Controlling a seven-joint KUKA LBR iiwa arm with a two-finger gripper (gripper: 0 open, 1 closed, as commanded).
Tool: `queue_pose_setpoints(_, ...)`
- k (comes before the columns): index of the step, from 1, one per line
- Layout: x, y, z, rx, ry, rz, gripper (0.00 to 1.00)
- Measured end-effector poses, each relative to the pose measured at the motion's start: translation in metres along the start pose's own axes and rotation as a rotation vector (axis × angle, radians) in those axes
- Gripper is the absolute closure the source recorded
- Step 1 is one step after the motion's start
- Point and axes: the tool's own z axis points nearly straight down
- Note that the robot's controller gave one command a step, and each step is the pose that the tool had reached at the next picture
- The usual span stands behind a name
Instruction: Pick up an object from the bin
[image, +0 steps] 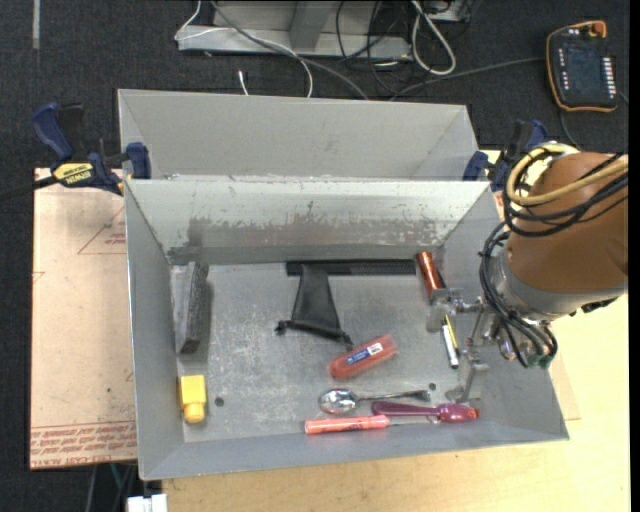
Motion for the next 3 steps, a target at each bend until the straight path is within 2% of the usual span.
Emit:
queue_pose_setpoints(1, -0.002, 0.001, -0.004, 0.001, -0.008, -0.004, 0.0)
queue_pose_setpoints(2, -0.066, 0.069, 0.135, 0.001, -0.012, -0.117, 0.0)
queue_pose_setpoints(3, -0.067, 0.093, 0.062, 0.002, -0.025, -0.019, 0.0)
